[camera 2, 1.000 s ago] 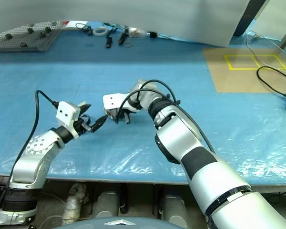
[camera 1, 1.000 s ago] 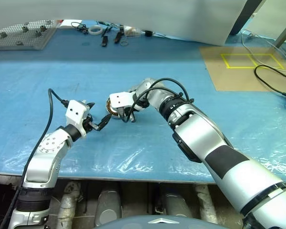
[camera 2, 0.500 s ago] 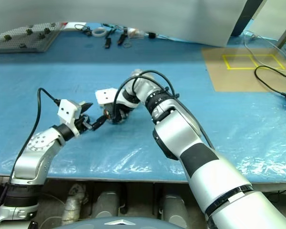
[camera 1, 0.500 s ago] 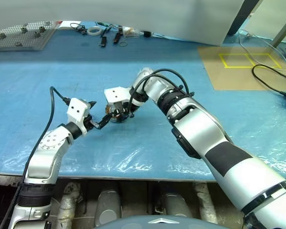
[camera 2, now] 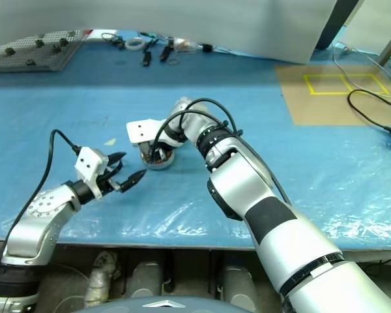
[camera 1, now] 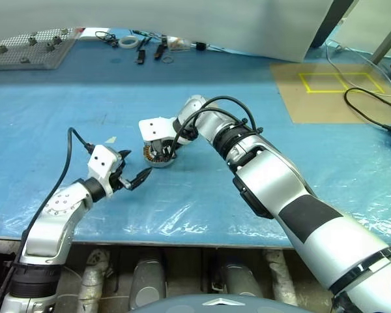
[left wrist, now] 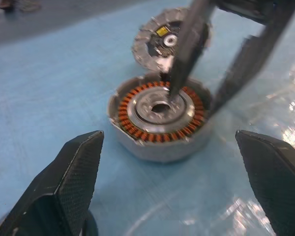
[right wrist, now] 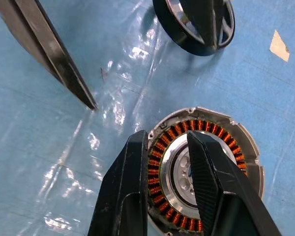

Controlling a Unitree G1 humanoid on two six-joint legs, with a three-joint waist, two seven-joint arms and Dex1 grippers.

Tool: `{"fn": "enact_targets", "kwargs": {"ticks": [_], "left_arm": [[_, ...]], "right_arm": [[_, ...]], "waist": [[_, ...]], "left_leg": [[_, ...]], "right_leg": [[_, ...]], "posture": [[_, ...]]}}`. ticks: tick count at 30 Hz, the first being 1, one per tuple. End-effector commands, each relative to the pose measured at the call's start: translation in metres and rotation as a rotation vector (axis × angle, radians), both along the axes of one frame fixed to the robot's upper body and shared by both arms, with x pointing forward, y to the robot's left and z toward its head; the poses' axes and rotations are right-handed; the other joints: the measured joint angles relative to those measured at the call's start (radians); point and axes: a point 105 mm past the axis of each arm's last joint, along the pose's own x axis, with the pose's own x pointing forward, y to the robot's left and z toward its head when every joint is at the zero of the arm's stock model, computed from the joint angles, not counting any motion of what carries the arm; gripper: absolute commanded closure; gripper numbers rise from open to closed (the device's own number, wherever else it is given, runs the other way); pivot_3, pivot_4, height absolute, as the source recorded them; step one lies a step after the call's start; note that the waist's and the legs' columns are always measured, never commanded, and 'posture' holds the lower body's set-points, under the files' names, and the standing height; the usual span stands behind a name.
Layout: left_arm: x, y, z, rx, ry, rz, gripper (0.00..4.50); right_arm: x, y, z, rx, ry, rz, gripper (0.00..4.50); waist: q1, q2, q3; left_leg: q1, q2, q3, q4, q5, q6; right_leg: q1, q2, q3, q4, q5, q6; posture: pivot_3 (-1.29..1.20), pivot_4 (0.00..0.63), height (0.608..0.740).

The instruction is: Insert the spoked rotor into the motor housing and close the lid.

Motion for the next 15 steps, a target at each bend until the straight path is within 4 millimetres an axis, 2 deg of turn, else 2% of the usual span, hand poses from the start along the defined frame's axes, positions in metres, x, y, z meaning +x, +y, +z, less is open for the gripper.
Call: {"fn": "enact_targets", "kwargs": {"ticks": [1, 4, 7, 11, 15], "left_arm": [[-0.003, 0.01, 0.018, 0.017, -0.056, 0.001, 0.0], [-0.005, 0.017, 0.02, 0.023, -0.053, 0.006, 0.0], [-0.01, 0.022, 0.022, 0.034, -0.045, -0.003, 0.0], [-0.016, 0.028, 0.023, 0.042, -0.031, -0.029, 0.0], [-0.016, 0.03, 0.029, 0.022, -0.028, -0.057, 0.0]], "right_arm": [[0.002, 0.003, 0.0, 0.006, -0.043, 0.0, 3.2], [0.003, 0.001, -0.001, 0.002, -0.045, -0.007, 3.2], [0.003, 0.003, 0.005, 0.018, -0.042, 0.001, 2.65], [0.001, 0.003, 0.01, 0.014, -0.026, 0.021, 1.38], [0.0, 0.0, 0.006, -0.015, -0.03, 0.036, 0.12]], "waist": [[0.003, 0.0, 0.0], [0.001, 0.0, 0.0], [0.0, 0.001, 0.0], [0.0, 0.001, 0.0], [0.001, 0.001, 0.001]], "left_leg": [[0.0, 0.0, 0.0, 0.0, 0.0, 0.0], [0.0, 0.0, 0.0, 0.0, 0.0, 0.0], [0.0, 0.0, 0.0, 0.0, 0.0, 0.0], [0.0, 0.0, 0.0, 0.0, 0.0, 0.0], [0.0, 0.0, 0.0, 0.0, 0.0, 0.0]], "right_leg": [[0.0, 0.0, 0.0, 0.0, 0.0, 0.0], [0.0, 0.0, 0.0, 0.0, 0.0, 0.0], [0.0, 0.0, 0.0, 0.0, 0.0, 0.0], [0.0, 0.0, 0.0, 0.0, 0.0, 0.0], [0.0, 0.0, 0.0, 0.0, 0.0, 0.0]], "posture": [[0.0, 0.15, 0.74], [0.0, 0.15, 0.74], [0.0, 0.15, 0.74], [0.0, 0.15, 0.74], [0.0, 0.15, 0.74]]}}
